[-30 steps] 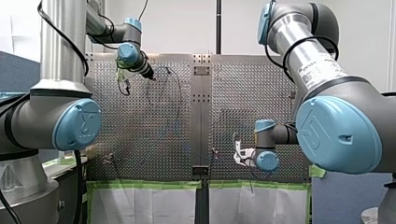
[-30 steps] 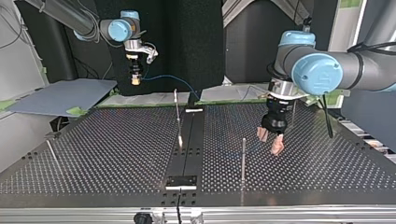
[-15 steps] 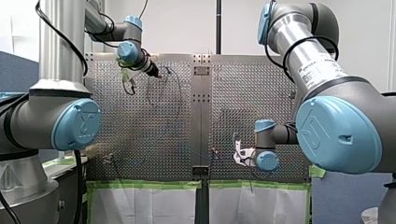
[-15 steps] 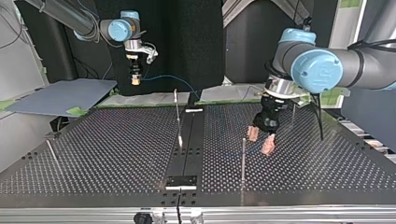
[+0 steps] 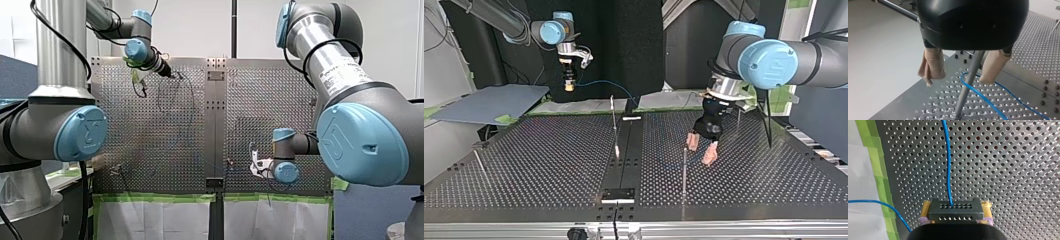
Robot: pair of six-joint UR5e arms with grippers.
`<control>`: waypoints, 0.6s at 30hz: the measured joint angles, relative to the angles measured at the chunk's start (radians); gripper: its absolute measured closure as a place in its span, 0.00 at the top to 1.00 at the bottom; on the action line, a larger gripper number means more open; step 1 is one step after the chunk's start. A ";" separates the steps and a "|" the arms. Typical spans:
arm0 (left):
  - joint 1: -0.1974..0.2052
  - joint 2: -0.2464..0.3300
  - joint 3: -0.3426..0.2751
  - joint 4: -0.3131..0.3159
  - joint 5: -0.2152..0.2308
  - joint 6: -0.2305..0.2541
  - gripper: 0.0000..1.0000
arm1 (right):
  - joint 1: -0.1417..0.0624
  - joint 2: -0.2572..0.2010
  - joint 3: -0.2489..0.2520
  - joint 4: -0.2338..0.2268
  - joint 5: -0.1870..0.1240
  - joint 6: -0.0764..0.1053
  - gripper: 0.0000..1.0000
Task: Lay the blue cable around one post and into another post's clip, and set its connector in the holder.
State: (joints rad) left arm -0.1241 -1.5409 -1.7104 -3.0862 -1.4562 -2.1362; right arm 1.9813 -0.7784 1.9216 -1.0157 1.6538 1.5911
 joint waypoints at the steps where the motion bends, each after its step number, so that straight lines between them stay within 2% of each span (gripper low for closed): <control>1: 0.000 0.003 -0.006 0.000 0.000 0.001 1.00 | 0.000 0.000 0.000 0.000 0.000 0.000 0.00; 7: -0.002 0.044 -0.044 -0.004 -0.007 0.012 1.00 | 0.000 0.000 0.000 -0.001 0.000 0.001 0.00; 11: -0.002 0.084 -0.052 -0.030 -0.034 0.040 1.00 | 0.000 0.000 0.000 -0.002 0.000 0.002 0.00; 18: 0.003 0.132 -0.005 -0.099 -0.104 0.111 1.00 | 0.000 0.000 -0.005 -0.005 -0.003 0.007 0.00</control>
State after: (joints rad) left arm -0.1208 -1.4087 -1.7157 -3.1855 -1.5601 -2.0254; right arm 1.9813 -0.7781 1.9169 -1.0205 1.6511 1.5982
